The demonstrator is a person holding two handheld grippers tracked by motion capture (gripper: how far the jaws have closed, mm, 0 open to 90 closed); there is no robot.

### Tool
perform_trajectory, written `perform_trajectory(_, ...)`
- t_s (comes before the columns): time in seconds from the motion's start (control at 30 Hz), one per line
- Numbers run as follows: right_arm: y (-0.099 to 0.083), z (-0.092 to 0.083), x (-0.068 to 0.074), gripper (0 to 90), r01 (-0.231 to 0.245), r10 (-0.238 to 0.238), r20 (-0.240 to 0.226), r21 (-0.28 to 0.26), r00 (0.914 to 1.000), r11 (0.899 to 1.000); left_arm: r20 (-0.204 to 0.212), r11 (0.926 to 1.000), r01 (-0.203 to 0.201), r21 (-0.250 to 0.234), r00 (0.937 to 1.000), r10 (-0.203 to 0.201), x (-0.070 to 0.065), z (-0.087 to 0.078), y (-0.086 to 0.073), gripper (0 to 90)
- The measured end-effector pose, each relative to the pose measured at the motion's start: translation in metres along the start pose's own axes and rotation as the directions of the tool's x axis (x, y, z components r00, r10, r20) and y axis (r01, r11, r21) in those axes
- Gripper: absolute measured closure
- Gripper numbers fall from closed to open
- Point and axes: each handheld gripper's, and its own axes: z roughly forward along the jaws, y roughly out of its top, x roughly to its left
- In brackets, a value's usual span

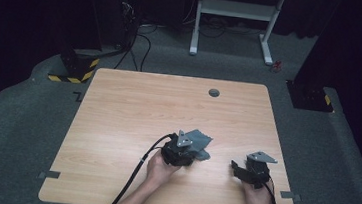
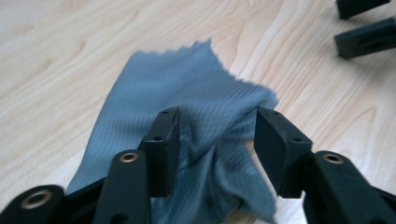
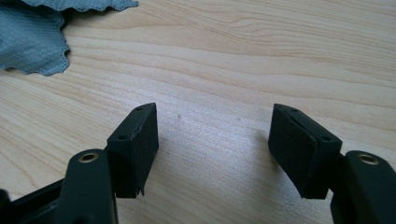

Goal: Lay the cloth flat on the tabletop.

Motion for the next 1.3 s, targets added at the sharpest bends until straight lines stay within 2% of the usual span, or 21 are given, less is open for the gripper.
perform_trajectory(0.23, 0.0, 0.0, 0.0, 33.2, 0.0, 0.0, -0.001, 0.0, 1.0, 1.0, -0.005, 0.9996, -0.023, 0.018, 0.9997, 0.023, -0.009, 0.011, 0.01, 48.6)
perform_trajectory(0.27, 0.0, 0.0, 0.0, 33.2, 0.0, 0.0, 0.0, 0.0, 1.0, 1.0, -0.022, 0.9989, -0.03, 0.035, 0.9993, 0.031, -0.009, 0.014, 0.013, 54.4)
perform_trajectory(0.3, 0.0, 0.0, 0.0, 33.2, 0.001, -0.001, 0.0, 0.0, 1.0, 1.0, -0.022, 0.9989, -0.03, 0.035, 0.9993, 0.031, -0.009, 0.014, 0.013, 58.1)
perform_trajectory(0.33, 0.0, 0.0, 0.0, 33.2, 0.001, -0.001, 0.0, 0.0, 1.0, 1.0, -0.024, 0.9985, -0.031, 0.045, 0.9992, 0.032, -0.008, 0.015, 0.014, 58.1)
perform_trajectory(0.37, 0.0, 0.0, 0.0, 33.2, 0.001, -0.001, 0.0, 0.0, 1.0, 1.0, -0.041, 0.9973, -0.045, 0.058, 0.998, 0.047, -0.007, 0.015, 0.016, 66.3)
perform_trajectory(0.47, 0.0, 0.0, 0.0, 33.2, 0.001, -0.001, 0.0, 0.0, 1.0, 1.0, -0.049, 0.9972, -0.051, 0.055, 0.9973, 0.054, -0.005, 0.013, 0.017, 78.2)
perform_trajectory(0.53, 0.0, 0.0, 0.0, 33.2, 0.001, -0.001, -0.001, 0.0, 1.0, 1.0, -0.048, 0.9969, -0.054, 0.057, 0.9973, 0.057, -0.002, 0.011, 0.017, 82.7)
perform_trajectory(0.67, 0.0, 0.0, 0.0, 33.2, 0.0, 0.0, 0.0, 0.0, 1.0, 1.0, -0.054, 0.9991, -0.032, 0.027, 0.998, 0.033, 0.004, 0.003, 0.017, 84.1)
perform_trajectory(0.7, 0.0, 0.0, 0.0, 33.2, 0.0, 0.0, 0.0, 0.0, 1.0, 1.0, -0.048, 1.0, -0.003, -0.001, 0.9989, 0.003, 0.01, -0.002, 0.016, 84.1)
perform_trajectory(0.73, 0.0, 0.0, 0.0, 33.2, 0.0, 0.0, 0.0, 0.0, 1.0, 1.0, -0.048, 1.0, -0.003, -0.001, 0.9989, 0.003, 0.01, -0.002, 0.016, 84.1)
perform_trajectory(0.77, 0.0, 0.0, 0.0, 33.2, 0.001, -0.001, 0.0, -0.001, 1.0, 1.0, -0.038, 0.999, 0.033, -0.03, 0.9987, -0.034, 0.017, -0.008, 0.016, 84.0)
perform_trajectory(0.9, 0.0, 0.0, 0.0, 34.8, 0.002, -0.002, -0.005, 0.0, 1.0, 1.0, -0.023, 0.9931, 0.093, -0.072, 0.9952, -0.095, 0.031, -0.022, 0.012, 84.0)
perform_trajectory(0.93, 0.0, 0.0, 0.0, 35.5, 0.004, -0.004, -0.007, -0.001, 1.0, 1.0, -0.021, 0.9911, 0.109, -0.076, 0.9936, -0.111, 0.034, -0.025, 0.01, 84.0)
perform_trajectory(1.0, 0.0, 0.0, 0.0, 36.6, 0.008, -0.008, -0.009, -0.003, 0.9999, 1.0, -0.022, 0.9903, 0.113, -0.081, 0.9931, -0.115, 0.038, -0.028, 0.008, 84.0)
perform_trajectory(1.1, 0.0, 0.0, 0.001, 39.5, 0.019, -0.019, -0.015, -0.008, 0.9997, 1.0, -0.026, 0.9853, 0.147, -0.087, 0.9884, -0.149, 0.051, -0.037, -0.001, 83.9)
perform_trajectory(1.17, 0.0, 0.0, 0.001, 39.9, 0.019, -0.019, -0.015, -0.008, 0.9997, 1.0, -0.032, 0.9851, 0.148, -0.087, 0.988, -0.151, 0.054, -0.039, -0.003, 83.8)
perform_trajectory(1.3, 0.0, -0.001, 0.002, 42.6, 0.027, -0.027, -0.02, -0.012, 0.9994, 1.0, -0.067, 0.9868, 0.153, -0.053, 0.9854, -0.156, 0.067, -0.046, -0.02, 83.2)
